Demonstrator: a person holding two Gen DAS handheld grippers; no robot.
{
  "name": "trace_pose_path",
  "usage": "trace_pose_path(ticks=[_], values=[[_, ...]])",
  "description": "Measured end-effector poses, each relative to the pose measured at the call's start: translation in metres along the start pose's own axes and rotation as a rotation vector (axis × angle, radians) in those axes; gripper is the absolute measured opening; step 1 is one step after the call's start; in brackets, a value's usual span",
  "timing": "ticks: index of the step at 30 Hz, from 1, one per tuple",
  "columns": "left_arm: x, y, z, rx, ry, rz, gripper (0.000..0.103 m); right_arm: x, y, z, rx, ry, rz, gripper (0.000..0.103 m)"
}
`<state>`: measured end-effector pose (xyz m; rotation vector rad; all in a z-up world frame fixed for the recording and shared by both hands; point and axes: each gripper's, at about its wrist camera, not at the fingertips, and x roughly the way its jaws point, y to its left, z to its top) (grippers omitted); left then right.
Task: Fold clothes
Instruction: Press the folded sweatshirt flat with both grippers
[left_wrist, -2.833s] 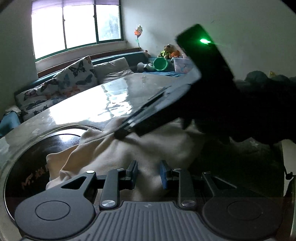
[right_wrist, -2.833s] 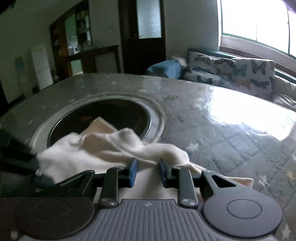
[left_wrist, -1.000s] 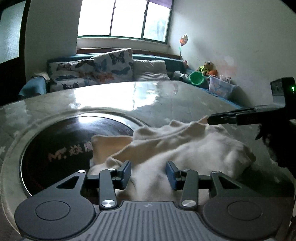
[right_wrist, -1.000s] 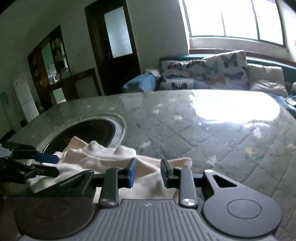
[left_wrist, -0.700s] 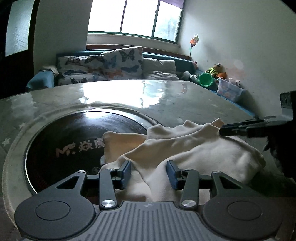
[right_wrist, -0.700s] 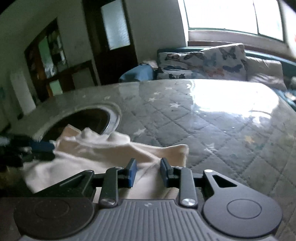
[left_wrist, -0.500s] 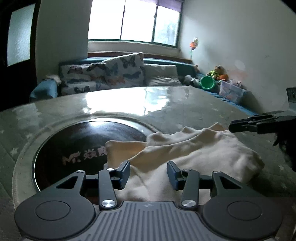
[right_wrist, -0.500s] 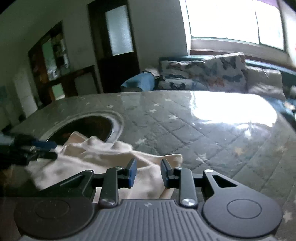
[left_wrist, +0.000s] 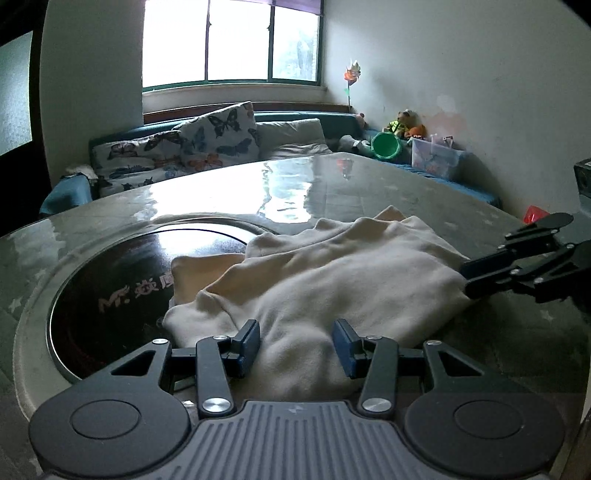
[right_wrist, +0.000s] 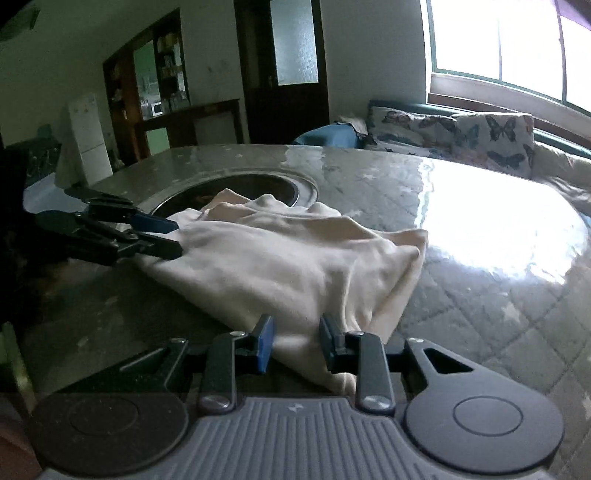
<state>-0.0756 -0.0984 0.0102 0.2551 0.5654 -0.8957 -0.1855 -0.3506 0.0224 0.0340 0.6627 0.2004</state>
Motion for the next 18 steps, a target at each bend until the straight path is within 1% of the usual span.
trace_pose_path(ticks=[3, 6, 8, 10, 12, 14, 18], values=[[-0.004, -0.003, 0.003, 0.016, -0.005, 0.009, 0.048, -0.007, 0.001, 0.003, -0.002, 0.003, 0.001, 0.027], [-0.015, -0.004, 0.004, 0.017, -0.026, 0.011, 0.048, -0.015, -0.002, 0.007, 0.013, -0.031, 0.0, 0.028], [-0.019, -0.005, 0.001, 0.013, -0.025, 0.012, 0.048, -0.017, -0.005, 0.009, 0.036, -0.051, 0.0, 0.028], [-0.02, -0.005, -0.003, 0.013, -0.014, 0.016, 0.048, -0.01, -0.009, 0.008, 0.064, -0.037, 0.0, 0.028], [-0.02, -0.004, -0.009, 0.014, 0.0, 0.021, 0.048, -0.004, -0.011, 0.003, 0.065, -0.02, -0.001, 0.028], [-0.022, -0.003, -0.013, 0.013, 0.002, 0.021, 0.048, -0.004, -0.012, -0.001, 0.059, -0.02, 0.001, 0.028], [-0.027, -0.001, -0.013, 0.022, 0.004, 0.018, 0.048, -0.008, -0.012, 0.003, 0.06, -0.01, 0.001, 0.028]])
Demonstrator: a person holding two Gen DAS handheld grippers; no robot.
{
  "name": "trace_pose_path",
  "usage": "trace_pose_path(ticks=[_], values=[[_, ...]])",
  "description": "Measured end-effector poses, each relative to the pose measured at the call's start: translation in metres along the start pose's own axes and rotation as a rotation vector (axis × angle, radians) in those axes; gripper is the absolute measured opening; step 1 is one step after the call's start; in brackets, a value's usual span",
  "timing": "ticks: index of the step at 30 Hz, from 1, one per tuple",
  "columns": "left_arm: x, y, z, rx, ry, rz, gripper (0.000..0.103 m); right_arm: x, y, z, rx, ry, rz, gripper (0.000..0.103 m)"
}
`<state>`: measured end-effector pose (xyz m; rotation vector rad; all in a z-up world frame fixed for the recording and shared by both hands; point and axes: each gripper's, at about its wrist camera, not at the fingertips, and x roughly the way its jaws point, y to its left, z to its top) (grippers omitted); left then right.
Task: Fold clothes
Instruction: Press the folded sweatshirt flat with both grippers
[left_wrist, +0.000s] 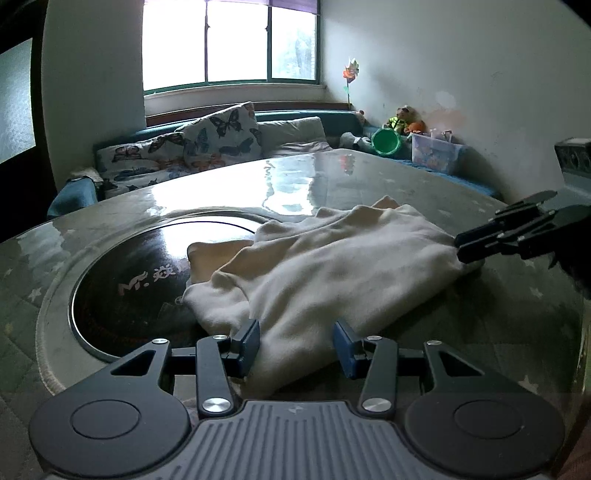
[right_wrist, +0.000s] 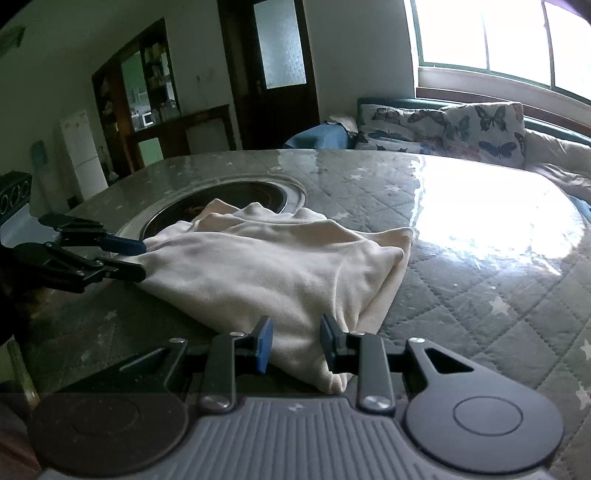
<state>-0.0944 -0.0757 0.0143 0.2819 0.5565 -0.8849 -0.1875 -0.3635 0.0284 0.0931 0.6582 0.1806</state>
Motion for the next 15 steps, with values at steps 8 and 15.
trace_pose_path(ticks=[8, 15], values=[[-0.004, 0.009, 0.004, -0.049, -0.006, 0.019, 0.049, 0.007, 0.006, 0.013, -0.006, -0.034, 0.029, 0.035], [-0.011, 0.016, 0.006, -0.076, -0.024, 0.029, 0.049, 0.018, 0.003, 0.003, 0.025, 0.001, 0.037, 0.035]])
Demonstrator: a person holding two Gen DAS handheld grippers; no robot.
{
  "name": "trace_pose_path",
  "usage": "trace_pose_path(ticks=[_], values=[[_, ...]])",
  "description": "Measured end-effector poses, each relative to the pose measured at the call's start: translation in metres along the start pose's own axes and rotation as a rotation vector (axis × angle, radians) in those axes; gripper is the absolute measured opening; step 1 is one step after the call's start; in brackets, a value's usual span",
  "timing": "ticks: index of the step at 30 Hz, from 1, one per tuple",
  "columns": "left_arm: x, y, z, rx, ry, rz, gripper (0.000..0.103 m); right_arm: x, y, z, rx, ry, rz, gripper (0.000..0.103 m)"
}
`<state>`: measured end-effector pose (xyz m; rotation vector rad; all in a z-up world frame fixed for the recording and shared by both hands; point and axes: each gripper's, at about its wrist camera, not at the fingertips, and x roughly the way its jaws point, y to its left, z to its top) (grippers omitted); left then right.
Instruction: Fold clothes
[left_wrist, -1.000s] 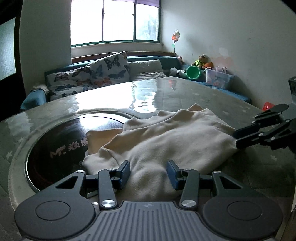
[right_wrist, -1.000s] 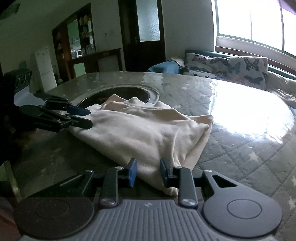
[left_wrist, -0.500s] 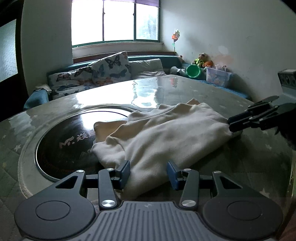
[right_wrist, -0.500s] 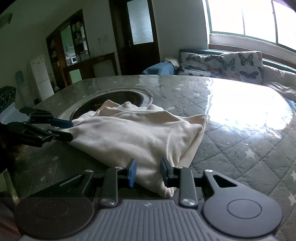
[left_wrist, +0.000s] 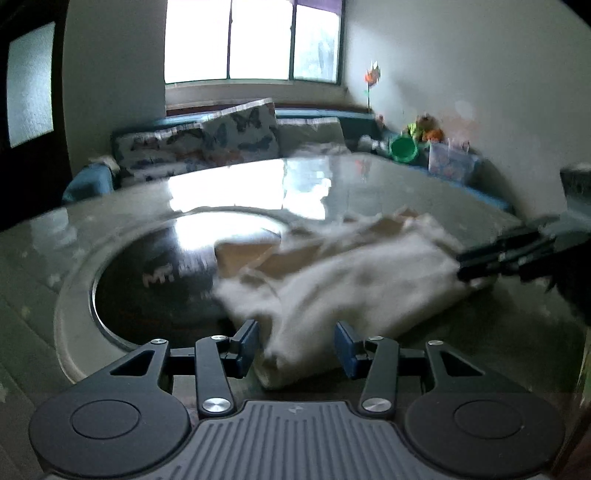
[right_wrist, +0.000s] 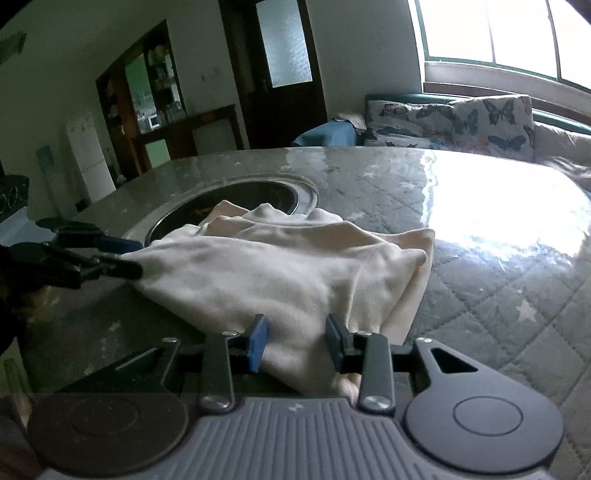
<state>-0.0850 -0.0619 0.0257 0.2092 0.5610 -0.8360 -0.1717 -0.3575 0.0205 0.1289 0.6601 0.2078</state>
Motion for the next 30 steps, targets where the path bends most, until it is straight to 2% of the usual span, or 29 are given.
trace_pose_path(ticks=[4, 7, 12, 15, 17, 20, 23, 30], values=[[0.004, -0.003, 0.011, -0.015, -0.035, -0.039, 0.049, -0.002, 0.004, 0.004, -0.004, -0.015, 0.008, 0.035], [0.018, -0.007, 0.012, -0.015, -0.021, -0.076, 0.049, 0.0, 0.007, 0.008, -0.004, -0.028, 0.018, 0.036], [0.036, -0.003, 0.003, -0.004, 0.045, -0.08, 0.064, 0.008, 0.007, 0.006, -0.003, -0.001, 0.015, 0.037], [0.032, 0.002, 0.005, -0.03, 0.04, -0.082, 0.065, 0.005, 0.005, 0.006, 0.014, -0.007, 0.023, 0.038], [0.027, 0.006, 0.009, -0.045, 0.015, -0.061, 0.065, 0.001, 0.002, 0.009, 0.035, -0.024, 0.019, 0.044], [0.029, 0.016, 0.014, -0.118, 0.0, 0.002, 0.067, -0.002, -0.005, 0.011, 0.064, -0.045, 0.001, 0.046], [0.041, 0.029, 0.016, -0.193, 0.045, 0.068, 0.067, -0.001, -0.015, 0.012, 0.105, -0.053, -0.041, 0.05], [0.053, 0.047, 0.013, -0.307, 0.089, 0.073, 0.067, -0.005, -0.042, 0.012, 0.24, -0.09, -0.08, 0.05]])
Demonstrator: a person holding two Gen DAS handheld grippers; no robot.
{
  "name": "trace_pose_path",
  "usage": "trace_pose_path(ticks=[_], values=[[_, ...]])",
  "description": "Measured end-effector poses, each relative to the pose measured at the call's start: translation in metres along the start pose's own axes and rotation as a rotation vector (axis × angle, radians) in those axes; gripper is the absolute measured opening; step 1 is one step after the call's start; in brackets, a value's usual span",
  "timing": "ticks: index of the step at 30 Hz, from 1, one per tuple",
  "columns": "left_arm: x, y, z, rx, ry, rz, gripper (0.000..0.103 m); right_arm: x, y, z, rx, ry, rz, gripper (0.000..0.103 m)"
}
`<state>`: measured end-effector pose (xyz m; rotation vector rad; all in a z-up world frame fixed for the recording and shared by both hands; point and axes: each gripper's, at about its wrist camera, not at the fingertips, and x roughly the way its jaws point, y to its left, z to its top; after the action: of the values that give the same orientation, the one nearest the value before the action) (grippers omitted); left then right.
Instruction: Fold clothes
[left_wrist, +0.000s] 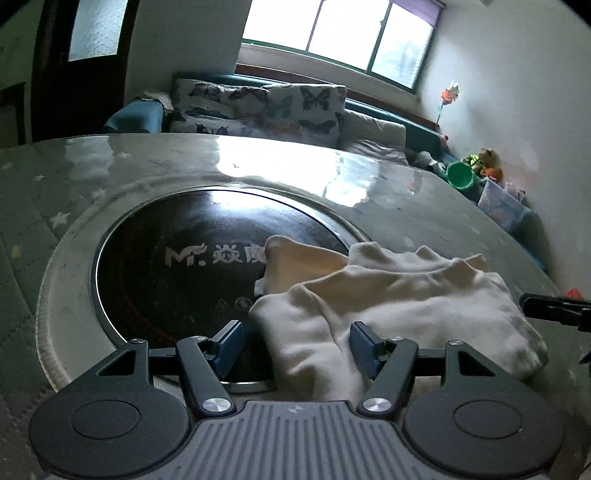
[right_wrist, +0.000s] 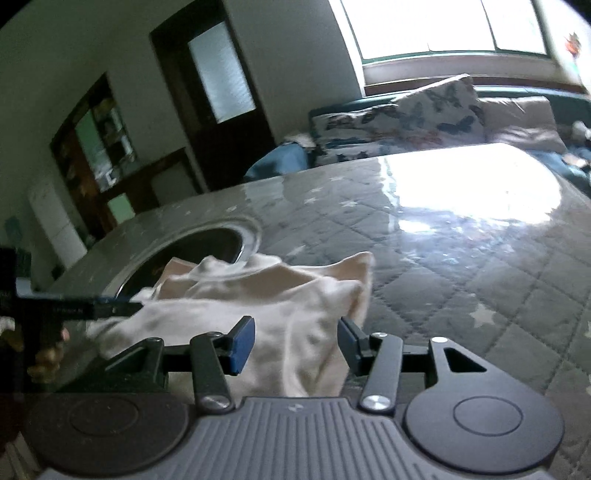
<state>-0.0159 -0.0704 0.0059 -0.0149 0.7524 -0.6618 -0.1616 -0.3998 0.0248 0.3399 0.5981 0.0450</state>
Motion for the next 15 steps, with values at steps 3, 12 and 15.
trace_pose_path(ticks=[3, 12, 15], values=[[-0.001, -0.001, 0.001, 0.005, 0.007, 0.004, 0.066, 0.005, -0.011, 0.0, 0.045, 0.005, -0.022, 0.05], [0.004, -0.014, 0.002, 0.038, 0.014, 0.012, 0.05, 0.014, -0.017, -0.003, 0.078, 0.011, -0.041, 0.049], [0.005, -0.015, 0.003, 0.035, 0.012, 0.013, 0.041, 0.018, -0.014, -0.002, 0.08, 0.018, -0.036, 0.039]])
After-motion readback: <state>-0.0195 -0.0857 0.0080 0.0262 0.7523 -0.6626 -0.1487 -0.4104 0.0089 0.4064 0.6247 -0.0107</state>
